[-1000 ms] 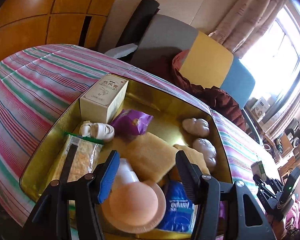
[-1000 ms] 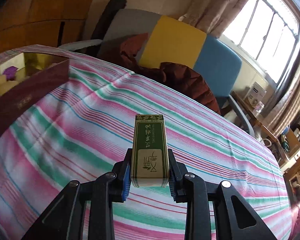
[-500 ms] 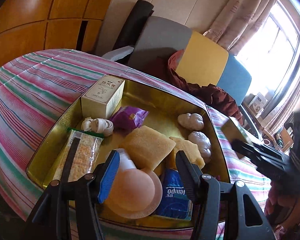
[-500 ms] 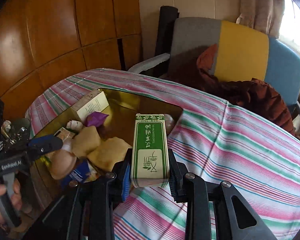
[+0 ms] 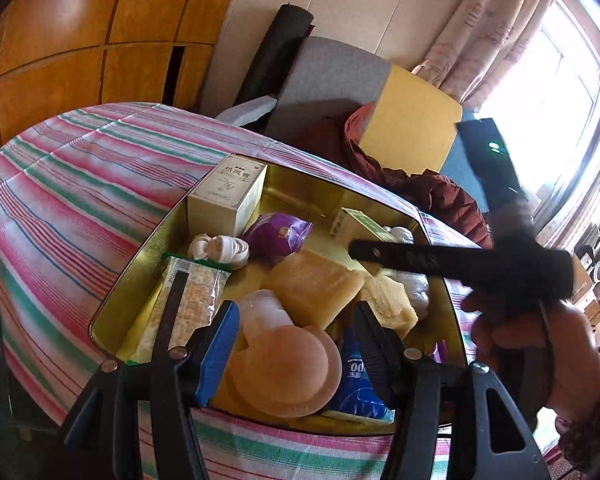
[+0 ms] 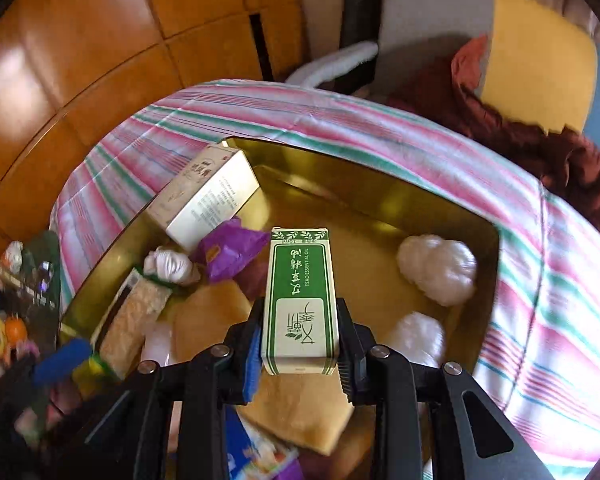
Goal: Organize objects
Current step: 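Lower the green box into the tray with the right gripper and open it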
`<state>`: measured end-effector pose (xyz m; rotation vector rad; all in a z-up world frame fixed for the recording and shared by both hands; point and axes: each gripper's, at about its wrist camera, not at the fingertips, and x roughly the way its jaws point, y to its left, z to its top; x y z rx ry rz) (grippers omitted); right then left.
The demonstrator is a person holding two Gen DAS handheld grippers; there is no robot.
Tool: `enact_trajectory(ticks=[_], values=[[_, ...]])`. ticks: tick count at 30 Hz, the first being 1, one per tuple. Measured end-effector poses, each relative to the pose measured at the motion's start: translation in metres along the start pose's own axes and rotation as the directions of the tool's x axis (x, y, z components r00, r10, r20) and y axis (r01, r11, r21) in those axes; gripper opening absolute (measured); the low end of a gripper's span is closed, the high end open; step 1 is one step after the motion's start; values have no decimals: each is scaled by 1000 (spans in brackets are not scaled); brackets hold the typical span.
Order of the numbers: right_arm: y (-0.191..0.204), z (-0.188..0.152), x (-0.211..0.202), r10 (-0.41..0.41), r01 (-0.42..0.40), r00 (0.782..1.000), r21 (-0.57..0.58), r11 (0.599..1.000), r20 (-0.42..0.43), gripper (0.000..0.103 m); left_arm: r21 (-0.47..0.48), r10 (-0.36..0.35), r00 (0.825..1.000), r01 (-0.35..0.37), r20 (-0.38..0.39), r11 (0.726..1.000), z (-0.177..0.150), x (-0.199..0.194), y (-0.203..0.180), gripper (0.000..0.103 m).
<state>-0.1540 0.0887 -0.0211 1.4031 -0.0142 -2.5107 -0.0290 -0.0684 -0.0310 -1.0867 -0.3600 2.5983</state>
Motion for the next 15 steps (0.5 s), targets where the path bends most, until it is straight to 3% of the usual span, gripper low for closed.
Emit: enact_trajectory(ticks=[3,5,6,10,15], values=[[-6,5,12,13,-14,1000,67,998,2,37,-11,-2,1000,2,-2,1000,-1,-1,1,59],[-12,4,15,6,-7,1000,103,995,9,56,-10,0,1000,0,-1,1000,-1,-1,0,59],[-13,3,15,-4,2,1000,116,993,15,59,-10,4,1000,-4,-3,1000,-1,-1,0,59],[-16,-10,-1,-7,0,999,144,990,52,62,-25,7,1000,-7,-10,1000,0,-1,-2,59],[-11,-30,-32,-25,9,991,117,993,130,73,-13,34,999,-34,-8,999,-1,-4,-10,59]])
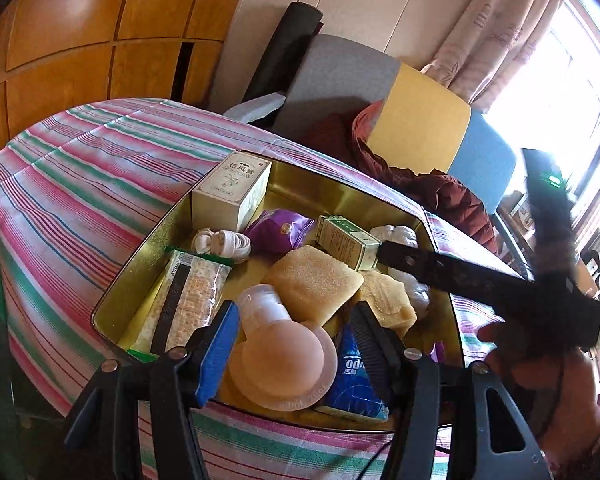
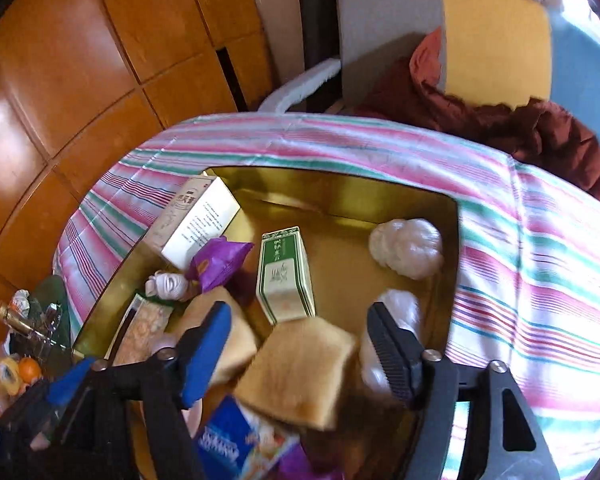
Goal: Organize objects
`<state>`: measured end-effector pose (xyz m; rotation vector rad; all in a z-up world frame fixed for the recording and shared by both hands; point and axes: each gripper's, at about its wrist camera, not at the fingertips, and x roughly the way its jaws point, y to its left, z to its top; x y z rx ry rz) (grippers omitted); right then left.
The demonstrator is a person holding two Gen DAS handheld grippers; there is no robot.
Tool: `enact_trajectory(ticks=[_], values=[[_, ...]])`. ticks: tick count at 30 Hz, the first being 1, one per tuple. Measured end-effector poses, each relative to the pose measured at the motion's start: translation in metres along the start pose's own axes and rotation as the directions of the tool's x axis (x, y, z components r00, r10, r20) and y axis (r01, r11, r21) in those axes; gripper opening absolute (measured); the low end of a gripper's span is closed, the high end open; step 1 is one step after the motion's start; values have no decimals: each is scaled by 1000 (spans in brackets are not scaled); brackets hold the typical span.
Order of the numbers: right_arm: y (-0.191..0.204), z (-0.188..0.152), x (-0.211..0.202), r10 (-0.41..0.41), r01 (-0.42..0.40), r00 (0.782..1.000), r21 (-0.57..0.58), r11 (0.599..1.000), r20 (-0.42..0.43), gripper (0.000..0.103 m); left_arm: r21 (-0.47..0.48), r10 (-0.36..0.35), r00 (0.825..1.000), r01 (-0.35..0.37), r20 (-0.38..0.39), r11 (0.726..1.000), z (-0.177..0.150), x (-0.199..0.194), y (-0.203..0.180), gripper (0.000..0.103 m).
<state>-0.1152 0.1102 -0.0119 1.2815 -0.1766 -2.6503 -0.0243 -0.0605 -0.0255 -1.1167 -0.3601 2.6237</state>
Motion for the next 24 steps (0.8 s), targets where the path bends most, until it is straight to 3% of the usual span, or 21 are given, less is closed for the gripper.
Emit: enact_trajectory(ticks=[8,15,20,24], values=[[2,-22,-41,-64,66,995,-24,998,77,79,36,55,998,-55,4,998,0,-11,-13,59],[2,-36,-62,-125,126,991,-14,992,41,87,68,127,991,-128,30,989,2,-23,-19,59],[4,-43,-72,-142,143,989,-10,990,35,100,78,150,988,-153,43,985,4,-30,-18,59],[10,-45,-79,-157,158,987,-18,987,40,103,94,174,983,-178,53,979,6,-36,-20,59]])
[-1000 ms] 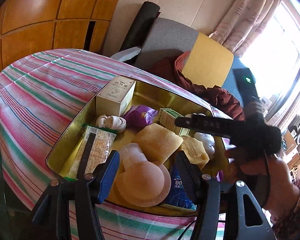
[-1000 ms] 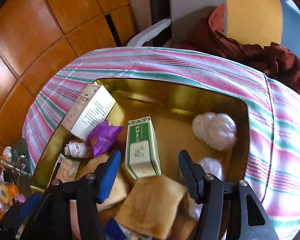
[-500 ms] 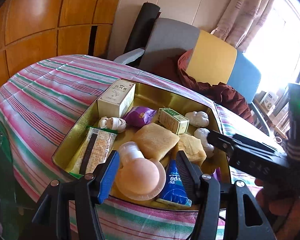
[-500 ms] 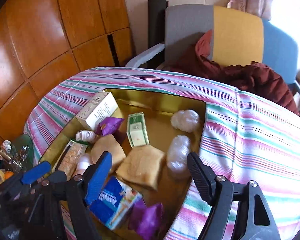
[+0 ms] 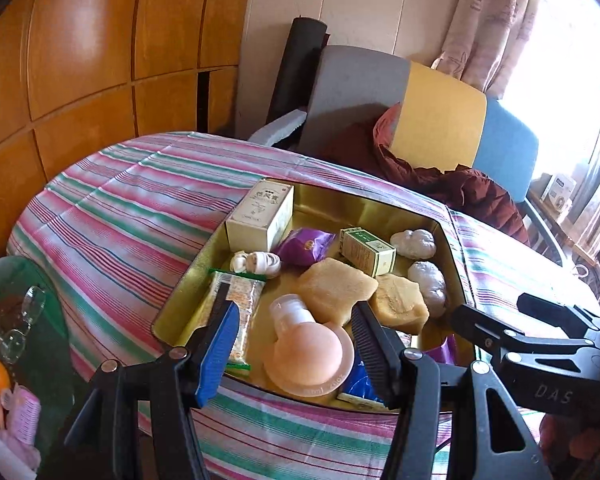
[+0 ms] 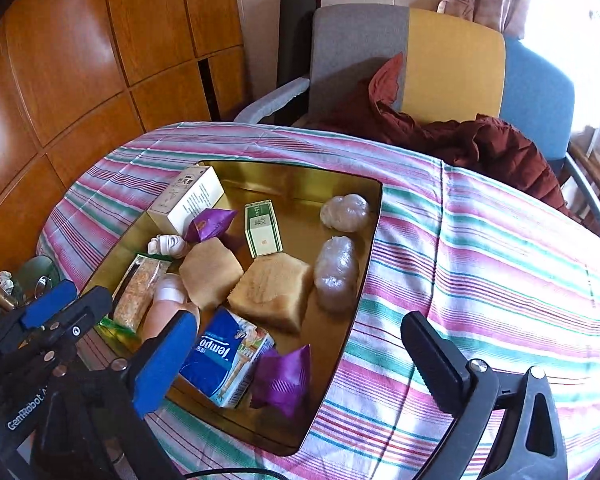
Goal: Organize objects
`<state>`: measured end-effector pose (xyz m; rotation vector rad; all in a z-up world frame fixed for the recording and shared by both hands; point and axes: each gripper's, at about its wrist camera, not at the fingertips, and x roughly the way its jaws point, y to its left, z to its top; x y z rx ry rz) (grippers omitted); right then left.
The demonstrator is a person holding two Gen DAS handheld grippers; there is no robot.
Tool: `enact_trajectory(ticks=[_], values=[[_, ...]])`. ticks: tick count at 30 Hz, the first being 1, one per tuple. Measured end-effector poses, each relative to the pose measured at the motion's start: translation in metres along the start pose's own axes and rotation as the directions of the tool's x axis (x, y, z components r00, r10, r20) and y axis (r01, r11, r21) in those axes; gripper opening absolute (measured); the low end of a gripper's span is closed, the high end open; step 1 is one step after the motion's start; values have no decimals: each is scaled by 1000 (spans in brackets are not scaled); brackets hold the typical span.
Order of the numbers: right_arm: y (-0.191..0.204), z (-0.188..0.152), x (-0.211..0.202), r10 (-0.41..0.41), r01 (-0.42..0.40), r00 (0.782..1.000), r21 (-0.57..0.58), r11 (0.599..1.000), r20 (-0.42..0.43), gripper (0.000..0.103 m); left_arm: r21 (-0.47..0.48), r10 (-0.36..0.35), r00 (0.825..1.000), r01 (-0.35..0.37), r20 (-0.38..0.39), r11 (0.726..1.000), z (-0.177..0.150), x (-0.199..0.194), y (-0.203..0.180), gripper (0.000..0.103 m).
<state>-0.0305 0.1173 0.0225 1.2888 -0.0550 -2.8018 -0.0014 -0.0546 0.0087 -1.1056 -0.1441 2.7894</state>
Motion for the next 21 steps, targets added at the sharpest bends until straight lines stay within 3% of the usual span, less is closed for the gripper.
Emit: enact_trajectory(ticks=[9,21], values=[[16,2,-12,-76,76,997,-13,997,18,103,25,38,999,-38,16,999,3,-8,-1,59],[15,3,-17,-99,99,995,41,994,15,103,26,79,997,-79,19,997,6,-16,-2,59]])
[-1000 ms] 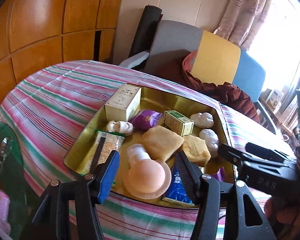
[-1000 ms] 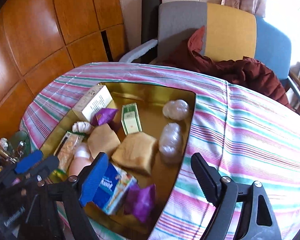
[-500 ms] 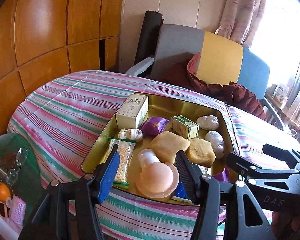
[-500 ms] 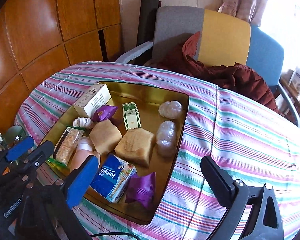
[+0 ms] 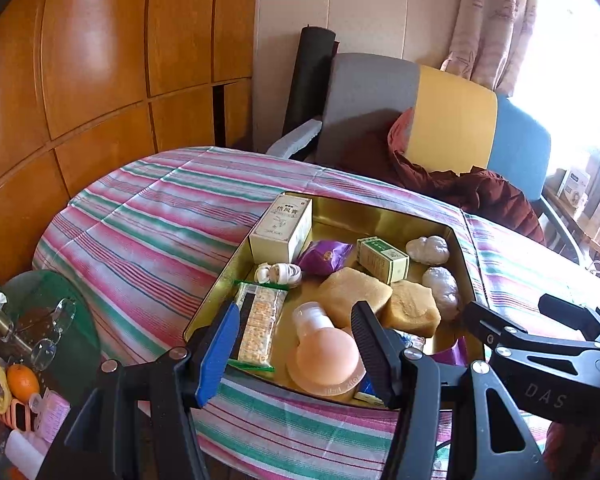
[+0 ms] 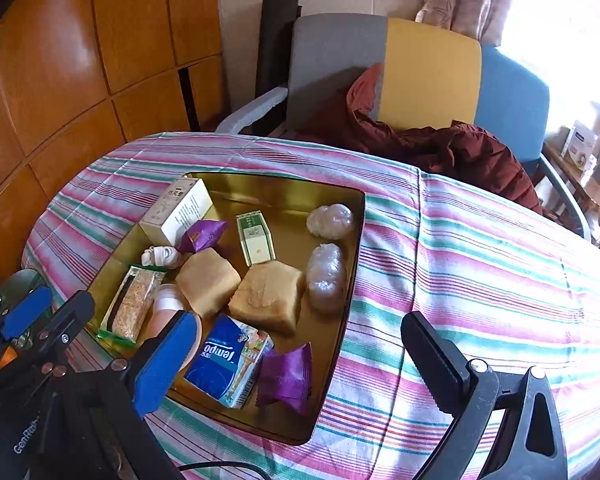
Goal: Organize objects
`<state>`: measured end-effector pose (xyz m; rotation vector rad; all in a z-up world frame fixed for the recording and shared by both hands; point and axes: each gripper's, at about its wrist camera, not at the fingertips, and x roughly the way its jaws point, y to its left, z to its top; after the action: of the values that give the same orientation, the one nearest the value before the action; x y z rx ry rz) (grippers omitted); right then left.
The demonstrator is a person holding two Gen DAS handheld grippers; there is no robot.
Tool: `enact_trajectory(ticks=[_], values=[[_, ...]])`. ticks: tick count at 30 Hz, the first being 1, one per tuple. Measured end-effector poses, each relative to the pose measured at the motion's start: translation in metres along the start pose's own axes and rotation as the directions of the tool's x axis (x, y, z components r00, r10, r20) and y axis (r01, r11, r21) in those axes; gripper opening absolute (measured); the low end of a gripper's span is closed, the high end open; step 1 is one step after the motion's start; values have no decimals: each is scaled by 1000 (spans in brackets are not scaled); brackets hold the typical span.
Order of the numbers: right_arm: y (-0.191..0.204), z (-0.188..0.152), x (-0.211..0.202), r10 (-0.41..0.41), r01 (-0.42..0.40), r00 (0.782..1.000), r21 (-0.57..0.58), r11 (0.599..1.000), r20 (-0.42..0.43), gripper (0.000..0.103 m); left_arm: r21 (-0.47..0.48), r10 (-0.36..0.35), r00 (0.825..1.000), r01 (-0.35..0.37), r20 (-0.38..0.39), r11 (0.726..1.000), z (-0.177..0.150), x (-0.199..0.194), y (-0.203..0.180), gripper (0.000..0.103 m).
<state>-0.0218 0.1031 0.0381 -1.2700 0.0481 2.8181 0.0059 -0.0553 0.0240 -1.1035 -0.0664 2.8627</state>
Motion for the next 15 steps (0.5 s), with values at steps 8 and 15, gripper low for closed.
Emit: enact_trajectory(ticks=[8,15], values=[[-1,-2,0,-15,14,1000,45,999,20,103,8,71,997,-71,16,997,-2,-3,-2,59],[4,-2,-3,-46,43,998,49,998,46,103,13,77,997,-77,-21,997,-4,0,-3,59]])
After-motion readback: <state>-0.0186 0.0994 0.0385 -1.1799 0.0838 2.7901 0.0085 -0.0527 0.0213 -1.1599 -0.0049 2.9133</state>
